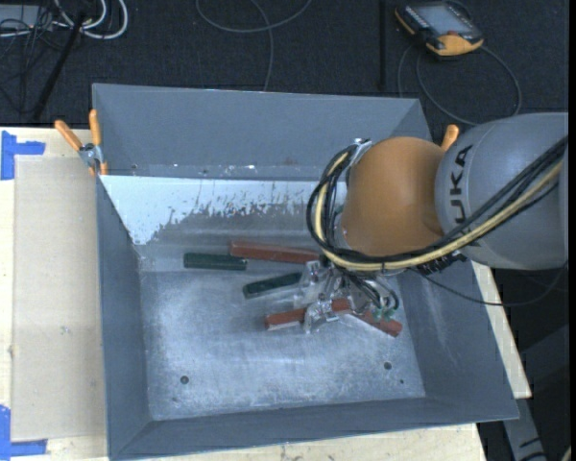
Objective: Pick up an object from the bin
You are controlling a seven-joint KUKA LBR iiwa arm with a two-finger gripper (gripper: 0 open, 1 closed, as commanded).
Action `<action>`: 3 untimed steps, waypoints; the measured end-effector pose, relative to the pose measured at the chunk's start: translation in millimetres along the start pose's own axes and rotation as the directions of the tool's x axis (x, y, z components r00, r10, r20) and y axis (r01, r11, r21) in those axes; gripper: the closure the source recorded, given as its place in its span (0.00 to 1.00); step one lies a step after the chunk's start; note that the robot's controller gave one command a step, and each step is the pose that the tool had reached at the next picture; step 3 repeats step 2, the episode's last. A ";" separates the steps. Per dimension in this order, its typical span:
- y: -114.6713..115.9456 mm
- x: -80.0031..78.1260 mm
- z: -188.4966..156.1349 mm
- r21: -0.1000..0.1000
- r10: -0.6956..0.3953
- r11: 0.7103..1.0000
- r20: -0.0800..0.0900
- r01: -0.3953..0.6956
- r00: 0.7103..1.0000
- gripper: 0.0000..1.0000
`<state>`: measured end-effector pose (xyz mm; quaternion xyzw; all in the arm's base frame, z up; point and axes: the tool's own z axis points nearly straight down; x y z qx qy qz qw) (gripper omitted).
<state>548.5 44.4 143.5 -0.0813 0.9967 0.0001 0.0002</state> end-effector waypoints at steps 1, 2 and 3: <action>0.1 -0.2 -10.9 0.000 0.000 1.000 0.001 0.000 1.000 1.00; 0.5 1.1 -23.2 0.000 0.000 1.000 -0.002 0.000 1.000 1.00; 0.5 1.1 -23.2 0.000 0.000 1.000 -0.002 0.000 1.000 1.00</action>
Offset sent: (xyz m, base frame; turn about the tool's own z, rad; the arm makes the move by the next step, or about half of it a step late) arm -0.0001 0.0000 0.0359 0.0000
